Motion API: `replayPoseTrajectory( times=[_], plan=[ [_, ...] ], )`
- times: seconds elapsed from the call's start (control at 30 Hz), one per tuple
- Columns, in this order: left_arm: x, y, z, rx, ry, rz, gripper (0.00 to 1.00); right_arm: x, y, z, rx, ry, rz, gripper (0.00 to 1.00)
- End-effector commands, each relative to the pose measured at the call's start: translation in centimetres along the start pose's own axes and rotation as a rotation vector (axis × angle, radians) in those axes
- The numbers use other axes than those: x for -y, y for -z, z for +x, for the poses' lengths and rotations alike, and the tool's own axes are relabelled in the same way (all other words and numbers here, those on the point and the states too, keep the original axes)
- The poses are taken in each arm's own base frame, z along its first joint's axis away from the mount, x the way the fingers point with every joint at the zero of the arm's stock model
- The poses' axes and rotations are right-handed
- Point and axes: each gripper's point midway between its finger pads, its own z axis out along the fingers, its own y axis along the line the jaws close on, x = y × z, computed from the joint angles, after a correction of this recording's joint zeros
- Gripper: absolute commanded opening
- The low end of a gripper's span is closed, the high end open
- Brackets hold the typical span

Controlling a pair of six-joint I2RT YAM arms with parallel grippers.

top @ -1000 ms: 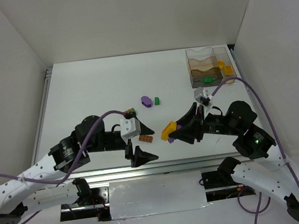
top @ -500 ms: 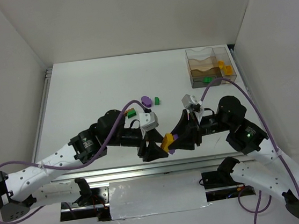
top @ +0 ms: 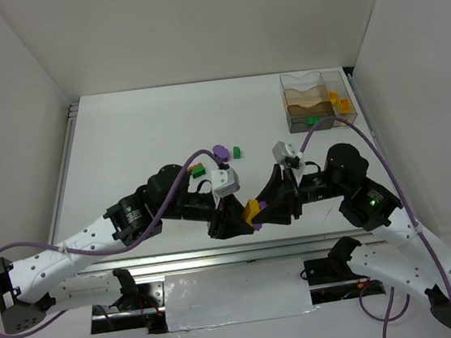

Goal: Sort the legos into containers by color

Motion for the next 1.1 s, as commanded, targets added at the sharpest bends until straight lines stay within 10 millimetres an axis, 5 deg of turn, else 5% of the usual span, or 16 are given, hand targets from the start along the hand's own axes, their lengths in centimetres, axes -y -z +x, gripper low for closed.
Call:
replayPoseTrajectory(
  times=[0.0,0.07,0.13,0.2,0.27,0.37,0.47,0.63,0.73,0.8,1.07],
  plan=[
    [1.3,0.3,-3.8,0.103,-0.061,0.048,0.15,-0.8,-0.3,-0.9,0.008,0.038,-0.038,0.01],
    [1.2,0.2,-3.9,0.105,-0.067,0.045,0.00,-0.8,-0.5,-0.9,0.011,0.024,-0.046,0.35],
    [1.0,0.2,-4.0,0.116,-0.061,0.030,0.00,-0.9,-0.6,-0.8,0.023,0.022,-0.063,0.75],
    [1.1,0.5,-4.1,0.126,-0.067,0.028,0.00,-0.7,-0.5,-0.6,0.036,0.020,-0.044,0.87],
    [1.2,1.0,-4.6,0.152,-0.074,0.018,0.00,-0.4,-0.3,-0.6,0.042,0.021,-0.011,0.88],
    [1.9,1.6,-4.8,0.166,-0.088,0.035,0.00,-0.9,0.1,-0.7,0.053,0.035,-0.009,0.81],
    [2.3,1.9,-4.8,0.169,-0.092,0.045,0.00,-1.2,0.3,-0.9,0.055,0.042,-0.006,0.62],
    [2.0,1.7,-4.3,0.153,-0.081,0.043,0.00,-1.3,0.5,-1.3,0.063,0.054,-0.004,0.18],
    [2.3,1.6,-3.9,0.147,-0.079,0.064,0.00,-1.3,0.4,-1.5,0.066,0.054,-0.012,0.18],
    [2.4,1.6,-3.9,0.149,-0.081,0.070,0.00,-1.4,0.3,-1.6,0.063,0.057,-0.022,0.00],
    [1.7,3.0,-4.7,0.190,-0.089,-0.019,0.00,0.4,0.1,-0.2,0.042,0.037,0.038,0.00]
  ],
)
